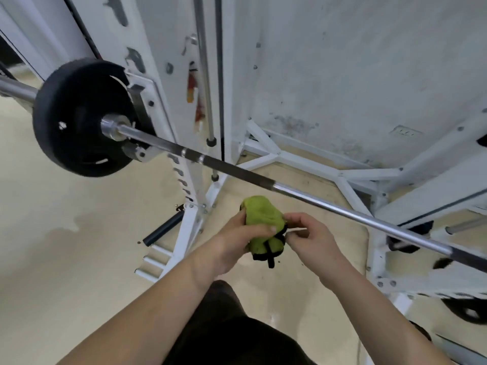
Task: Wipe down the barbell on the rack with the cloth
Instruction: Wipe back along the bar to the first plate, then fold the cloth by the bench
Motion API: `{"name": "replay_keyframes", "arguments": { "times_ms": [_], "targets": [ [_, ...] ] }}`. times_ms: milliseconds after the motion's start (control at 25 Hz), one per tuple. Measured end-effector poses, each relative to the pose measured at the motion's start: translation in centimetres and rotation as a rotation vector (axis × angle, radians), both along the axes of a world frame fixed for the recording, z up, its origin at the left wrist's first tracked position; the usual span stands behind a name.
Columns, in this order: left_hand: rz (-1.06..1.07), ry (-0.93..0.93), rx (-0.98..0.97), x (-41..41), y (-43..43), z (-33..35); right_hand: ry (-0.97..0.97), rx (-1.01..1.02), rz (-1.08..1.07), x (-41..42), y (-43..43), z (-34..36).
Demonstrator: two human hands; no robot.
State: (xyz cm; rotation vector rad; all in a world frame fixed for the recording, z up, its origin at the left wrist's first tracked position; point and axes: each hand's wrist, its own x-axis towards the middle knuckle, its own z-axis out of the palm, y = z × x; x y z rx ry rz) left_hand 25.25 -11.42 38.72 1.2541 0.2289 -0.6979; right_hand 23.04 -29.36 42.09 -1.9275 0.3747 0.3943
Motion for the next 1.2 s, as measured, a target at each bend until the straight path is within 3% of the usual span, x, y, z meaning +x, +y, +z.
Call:
{"name": "replay_keyframes", "arguments": {
  "times_ms": [120,240,480,680,840,960,1080,1200],
  "targets": [
    [-0.094,-0.071,0.013,-5.6,-4.9,0.0,0.004,0.101,0.083,-5.6,-6.1,-0.8],
    [-0.028,-0.053,0.101,-9.9,-8.3,0.4,-0.001,0.083,0.039,-9.3,-10.0,-1.3],
    [0.107,0.322,-0.203,-16.7,-7.9,0.9,0.269,0.421,0.117,-13.0,-11.7,-2.9],
    [0.102,0.356,0.138,-20.0,-6.6,-0.6,0.36,0.361,0.118,-16.1,-10.0,-4.5],
    [0.18,0.406,0.095,-22.5,-2.9,-3.1,0.486,0.546,0.259,-16.9,-7.1,-6.5],
    [0.297,0.452,-0.013,-24.9,0.8,-5.6,0.491,0.509,0.083,-18.2,-2.0,-9.4],
    [0.368,0.504,-0.132,-27.7,5.3,-9.3,0.534,0.606,-0.15,-20.6,3.1,-12.9],
    [0.314,0.537,-0.078,-30.3,10.2,-13.7,0.523,0.693,-0.304,-23.3,7.3,-16.4]
  ]
}}
